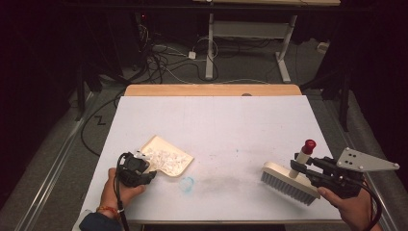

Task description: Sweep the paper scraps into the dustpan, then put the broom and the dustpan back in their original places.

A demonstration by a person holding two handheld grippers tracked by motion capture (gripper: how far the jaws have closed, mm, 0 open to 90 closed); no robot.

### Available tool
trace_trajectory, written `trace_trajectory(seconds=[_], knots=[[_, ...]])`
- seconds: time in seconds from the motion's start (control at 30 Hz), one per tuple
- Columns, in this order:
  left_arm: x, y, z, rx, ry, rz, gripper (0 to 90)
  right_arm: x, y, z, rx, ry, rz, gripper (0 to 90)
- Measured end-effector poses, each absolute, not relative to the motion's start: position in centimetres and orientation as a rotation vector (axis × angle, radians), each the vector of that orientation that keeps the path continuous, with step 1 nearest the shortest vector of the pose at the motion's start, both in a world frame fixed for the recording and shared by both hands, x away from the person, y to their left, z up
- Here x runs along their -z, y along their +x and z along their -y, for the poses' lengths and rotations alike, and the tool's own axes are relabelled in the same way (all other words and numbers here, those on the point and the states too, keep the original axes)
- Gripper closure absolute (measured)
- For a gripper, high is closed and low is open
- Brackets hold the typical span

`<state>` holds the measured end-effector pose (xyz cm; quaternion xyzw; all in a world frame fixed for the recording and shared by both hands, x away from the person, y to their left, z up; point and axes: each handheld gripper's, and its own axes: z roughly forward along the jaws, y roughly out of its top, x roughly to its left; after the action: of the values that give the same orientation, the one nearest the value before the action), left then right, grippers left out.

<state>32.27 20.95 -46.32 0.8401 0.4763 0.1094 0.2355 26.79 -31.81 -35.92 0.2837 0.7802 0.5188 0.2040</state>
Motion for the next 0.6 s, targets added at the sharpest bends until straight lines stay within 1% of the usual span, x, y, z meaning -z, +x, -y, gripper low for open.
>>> trace_trajectory(seconds=[0.1, 0.3, 0.43, 0.5, 0.57, 0.6], knots=[[46.4, 32.4, -21.4, -0.336, 2.282, -1.339, 63.2, 36.2, 27.0, 31.7, -1.440, 0.792, -2.202, 70.4], [46.6, 32.9, -22.4, -0.367, 2.218, -1.427, 63.2, 36.8, 28.3, 31.5, -1.451, 0.811, -2.272, 70.4], [46.8, 33.4, -22.5, -0.379, 2.180, -1.464, 63.2, 37.1, 29.4, 31.2, -1.448, 0.810, -2.302, 70.3], [47.1, 33.5, -22.3, -0.363, 2.166, -1.473, 63.1, 37.1, 30.0, 31.3, -1.453, 0.820, -2.312, 70.2], [47.2, 33.4, -22.0, -0.337, 2.142, -1.472, 60.2, 37.1, 30.6, 31.5, -1.431, 0.847, -2.293, 69.1], [47.3, 33.3, -21.8, -0.338, 2.142, -1.473, 56.3, 37.1, 31.0, 31.5, -1.424, 0.859, -2.291, 68.8]])
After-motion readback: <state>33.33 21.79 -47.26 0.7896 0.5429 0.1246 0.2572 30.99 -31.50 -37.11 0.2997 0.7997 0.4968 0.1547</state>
